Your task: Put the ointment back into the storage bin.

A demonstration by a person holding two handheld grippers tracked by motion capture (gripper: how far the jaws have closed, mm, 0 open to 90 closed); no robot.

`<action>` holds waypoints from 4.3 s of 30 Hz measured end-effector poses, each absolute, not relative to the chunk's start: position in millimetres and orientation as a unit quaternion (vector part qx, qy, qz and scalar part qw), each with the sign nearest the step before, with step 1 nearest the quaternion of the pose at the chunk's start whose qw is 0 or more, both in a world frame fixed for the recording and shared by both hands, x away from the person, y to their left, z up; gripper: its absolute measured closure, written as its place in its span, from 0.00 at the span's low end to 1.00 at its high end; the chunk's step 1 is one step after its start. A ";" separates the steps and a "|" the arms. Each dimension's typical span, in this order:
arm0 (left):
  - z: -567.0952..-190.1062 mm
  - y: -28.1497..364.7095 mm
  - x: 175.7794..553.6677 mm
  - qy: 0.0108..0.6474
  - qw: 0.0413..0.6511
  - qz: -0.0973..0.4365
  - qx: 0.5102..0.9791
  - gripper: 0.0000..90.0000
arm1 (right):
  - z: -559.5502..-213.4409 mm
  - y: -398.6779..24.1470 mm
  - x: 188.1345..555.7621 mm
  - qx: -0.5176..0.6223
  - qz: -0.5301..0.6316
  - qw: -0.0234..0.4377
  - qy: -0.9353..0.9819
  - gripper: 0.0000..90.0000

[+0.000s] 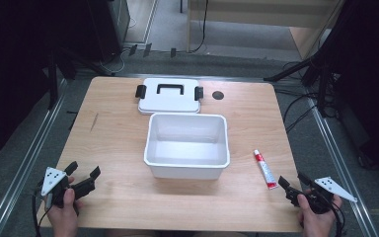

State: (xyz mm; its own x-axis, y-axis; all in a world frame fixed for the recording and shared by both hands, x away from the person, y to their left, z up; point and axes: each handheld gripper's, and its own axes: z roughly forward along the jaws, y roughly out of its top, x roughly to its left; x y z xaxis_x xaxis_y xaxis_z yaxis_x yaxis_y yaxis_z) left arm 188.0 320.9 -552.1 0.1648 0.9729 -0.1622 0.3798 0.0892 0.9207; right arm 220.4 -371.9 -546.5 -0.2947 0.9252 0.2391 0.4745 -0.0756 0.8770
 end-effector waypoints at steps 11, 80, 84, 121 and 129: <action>-551.8 319.8 188.4 0.564 0.469 0.313 0.603 0.16 | -529.3 -367.2 230.5 0.552 0.438 0.229 0.672 0.16; -552.0 321.9 190.7 0.566 0.471 0.300 0.607 0.16 | -487.4 -265.0 355.2 0.562 0.052 0.014 0.826 0.79; -552.0 321.8 190.7 0.565 0.471 0.300 0.607 0.16 | -470.5 -259.4 355.4 0.557 0.067 0.011 0.828 0.79; -552.1 322.0 191.2 0.566 0.474 0.299 0.605 0.16 | -349.1 -183.4 360.5 0.500 0.150 0.039 0.852 0.79; -551.8 320.6 190.9 0.563 0.471 0.302 0.608 0.16 | -337.0 -175.2 358.5 0.496 0.170 0.036 0.851 0.79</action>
